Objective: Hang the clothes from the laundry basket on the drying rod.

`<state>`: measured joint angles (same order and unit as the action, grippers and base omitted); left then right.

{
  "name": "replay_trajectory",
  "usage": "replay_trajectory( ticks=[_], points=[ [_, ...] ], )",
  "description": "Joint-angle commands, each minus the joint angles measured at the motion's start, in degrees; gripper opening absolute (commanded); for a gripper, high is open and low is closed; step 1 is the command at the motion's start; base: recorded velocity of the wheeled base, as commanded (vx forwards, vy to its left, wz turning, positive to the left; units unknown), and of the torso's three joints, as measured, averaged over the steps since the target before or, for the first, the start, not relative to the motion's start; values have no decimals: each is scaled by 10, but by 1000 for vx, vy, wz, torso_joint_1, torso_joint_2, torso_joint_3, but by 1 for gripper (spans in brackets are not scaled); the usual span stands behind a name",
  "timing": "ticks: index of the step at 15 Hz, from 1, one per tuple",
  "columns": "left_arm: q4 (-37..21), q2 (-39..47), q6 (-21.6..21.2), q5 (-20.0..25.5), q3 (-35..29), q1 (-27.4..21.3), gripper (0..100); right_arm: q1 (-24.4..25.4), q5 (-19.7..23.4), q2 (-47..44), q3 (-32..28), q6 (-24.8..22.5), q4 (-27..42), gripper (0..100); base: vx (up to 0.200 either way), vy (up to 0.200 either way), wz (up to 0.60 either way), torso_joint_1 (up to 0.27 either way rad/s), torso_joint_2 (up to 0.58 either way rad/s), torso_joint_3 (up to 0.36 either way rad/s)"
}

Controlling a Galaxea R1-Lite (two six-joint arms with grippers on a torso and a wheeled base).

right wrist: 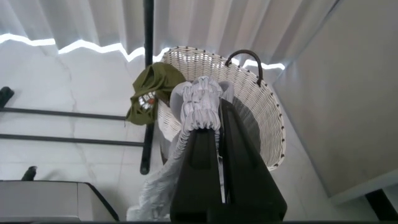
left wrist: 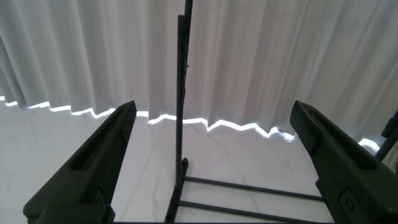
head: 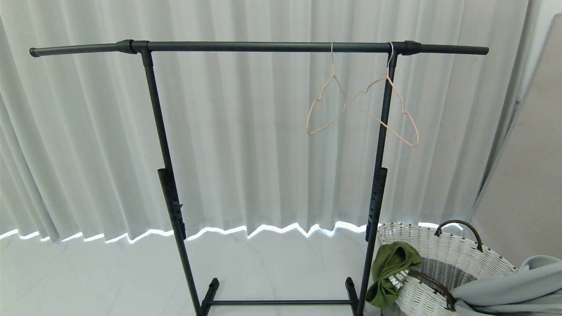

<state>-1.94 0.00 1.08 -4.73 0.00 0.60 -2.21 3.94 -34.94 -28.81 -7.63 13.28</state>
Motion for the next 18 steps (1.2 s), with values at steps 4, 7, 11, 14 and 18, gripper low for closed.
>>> replay_trajectory(
  ticks=[4,7,11,14,18],
  points=[
    [0,0,0,0,0,0,100,0,0,2,1,0,-1,0,0,200,0,2,5,4],
    [0,1,0,0,0,0,100,0,0,-6,2,0,-1,0,0,67,0,-1,1,1],
    [0,0,-35,7,0,0,100,16,32,-6,16,0,-3,0,0,0,0,0,0,0],
    [0,0,-57,10,0,0,100,62,64,-6,12,0,-7,0,0,0,0,0,0,0],
    [0,0,-58,10,0,0,100,132,66,-28,12,1,-51,0,0,0,0,0,0,0]
  ],
)
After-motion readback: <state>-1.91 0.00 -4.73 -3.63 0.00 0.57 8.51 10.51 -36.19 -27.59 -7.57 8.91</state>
